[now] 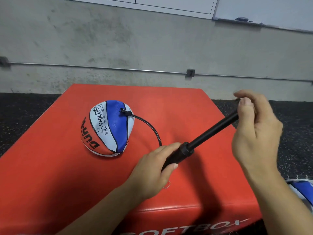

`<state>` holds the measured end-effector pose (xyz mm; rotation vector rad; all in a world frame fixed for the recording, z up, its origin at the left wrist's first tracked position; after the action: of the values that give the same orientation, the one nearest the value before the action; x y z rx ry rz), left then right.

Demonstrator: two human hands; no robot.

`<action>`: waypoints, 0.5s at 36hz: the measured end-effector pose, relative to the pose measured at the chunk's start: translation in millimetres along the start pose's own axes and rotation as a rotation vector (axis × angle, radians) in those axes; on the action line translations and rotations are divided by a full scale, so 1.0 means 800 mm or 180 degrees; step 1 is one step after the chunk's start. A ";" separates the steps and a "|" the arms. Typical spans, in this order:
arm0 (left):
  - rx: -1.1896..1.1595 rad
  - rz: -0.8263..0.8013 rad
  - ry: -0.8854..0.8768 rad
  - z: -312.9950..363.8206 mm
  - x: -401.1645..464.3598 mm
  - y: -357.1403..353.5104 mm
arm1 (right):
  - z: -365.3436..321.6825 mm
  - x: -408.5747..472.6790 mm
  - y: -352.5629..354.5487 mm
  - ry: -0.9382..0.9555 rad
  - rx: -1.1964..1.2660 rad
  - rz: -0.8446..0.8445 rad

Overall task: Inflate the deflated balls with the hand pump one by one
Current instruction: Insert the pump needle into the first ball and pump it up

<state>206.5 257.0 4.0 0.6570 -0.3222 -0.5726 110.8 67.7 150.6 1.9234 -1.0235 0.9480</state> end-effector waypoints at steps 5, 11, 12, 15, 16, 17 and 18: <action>-0.0067 0.0018 0.0026 -0.003 0.002 0.000 | 0.002 -0.005 -0.012 -0.0020 -0.0117 -0.0050; -0.0184 0.0120 0.0020 -0.010 0.000 0.004 | -0.008 -0.047 -0.066 -0.0041 -0.0095 -0.0576; -0.0197 0.0138 0.0022 -0.011 0.000 0.004 | -0.009 -0.054 -0.073 -0.0043 -0.0094 -0.0684; -0.0229 0.0152 0.0001 -0.013 -0.001 0.002 | -0.007 -0.076 -0.090 -0.0066 -0.0096 -0.1019; -0.0225 0.0148 -0.0003 -0.014 0.000 0.002 | -0.006 -0.084 -0.094 -0.0079 -0.0105 -0.1127; -0.0208 0.0150 -0.0006 -0.015 0.000 0.001 | -0.004 -0.092 -0.098 -0.0091 -0.0121 -0.1222; -0.0193 0.0157 -0.0014 -0.014 0.000 0.001 | -0.003 -0.098 -0.100 -0.0104 -0.0136 -0.1301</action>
<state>211.7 262.7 -4.1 0.5881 -0.3231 -0.5346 148.4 127.2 63.1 2.0129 -0.6248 0.6573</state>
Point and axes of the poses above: each hand's wrist, its own x-axis towards the middle knuckle, its own y-axis out of the back of the hand, z = x × y, the point moved 8 cm from there along x, towards the middle knuckle, and after that the axes turned 12 degrees about y, right-handed, at the moved point
